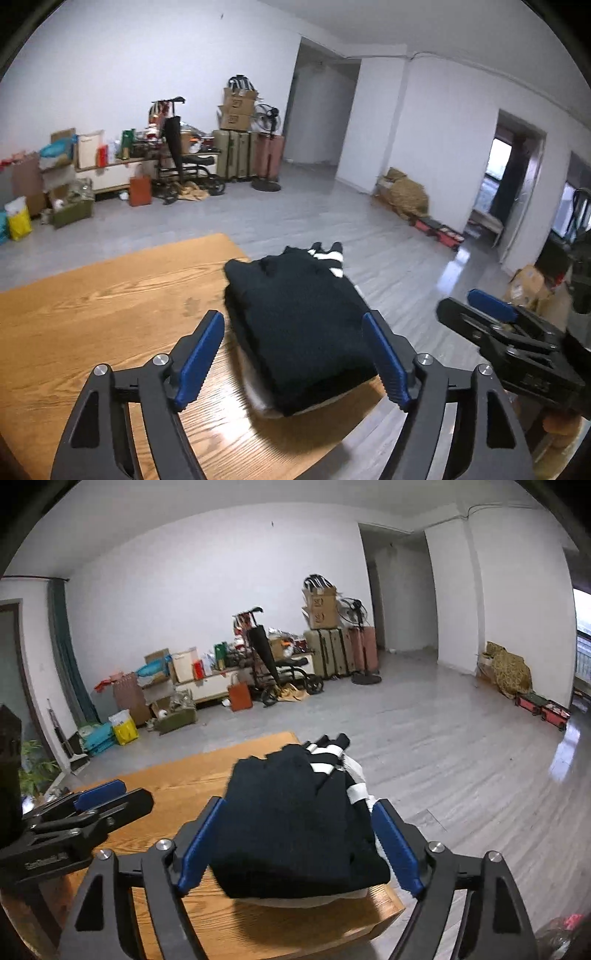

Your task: Fold clothes

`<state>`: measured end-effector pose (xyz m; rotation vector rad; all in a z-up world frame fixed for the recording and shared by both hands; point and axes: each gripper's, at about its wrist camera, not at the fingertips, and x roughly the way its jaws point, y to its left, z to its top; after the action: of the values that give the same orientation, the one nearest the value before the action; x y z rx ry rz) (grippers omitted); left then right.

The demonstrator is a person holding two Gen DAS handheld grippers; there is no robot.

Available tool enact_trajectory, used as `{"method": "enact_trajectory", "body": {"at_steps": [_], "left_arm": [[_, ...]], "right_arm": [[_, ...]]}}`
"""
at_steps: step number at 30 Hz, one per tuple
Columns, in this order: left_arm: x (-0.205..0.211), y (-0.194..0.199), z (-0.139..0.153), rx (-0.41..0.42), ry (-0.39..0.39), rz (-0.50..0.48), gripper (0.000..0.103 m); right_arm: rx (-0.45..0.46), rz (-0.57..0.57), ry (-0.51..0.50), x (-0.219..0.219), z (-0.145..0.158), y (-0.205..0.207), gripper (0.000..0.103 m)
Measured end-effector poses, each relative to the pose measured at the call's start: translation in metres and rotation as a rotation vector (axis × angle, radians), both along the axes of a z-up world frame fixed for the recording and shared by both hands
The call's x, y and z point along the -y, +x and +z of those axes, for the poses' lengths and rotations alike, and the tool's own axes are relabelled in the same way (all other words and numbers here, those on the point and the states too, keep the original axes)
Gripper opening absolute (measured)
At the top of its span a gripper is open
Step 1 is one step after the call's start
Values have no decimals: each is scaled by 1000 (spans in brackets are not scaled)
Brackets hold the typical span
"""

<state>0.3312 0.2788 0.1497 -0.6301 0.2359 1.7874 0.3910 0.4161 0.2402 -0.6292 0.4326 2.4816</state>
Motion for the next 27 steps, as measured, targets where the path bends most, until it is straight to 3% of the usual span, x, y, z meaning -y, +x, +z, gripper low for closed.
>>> {"method": "enact_trajectory", "body": {"at_steps": [5,14,20,27], "left_arm": [[12,9,5,-54,-42,2,79],[18,10,16,-68,-98,11,79],[16,8,20,-88,-113,21,80],[7,7,3,-70,-155,24,80]], "right_arm": [[4,20,66,27,22,15,90],[92,24,72,32,17,9,93],[98,80,-34,25,9,6,103],[131,59,-81,19,-9,-4,103]]}}
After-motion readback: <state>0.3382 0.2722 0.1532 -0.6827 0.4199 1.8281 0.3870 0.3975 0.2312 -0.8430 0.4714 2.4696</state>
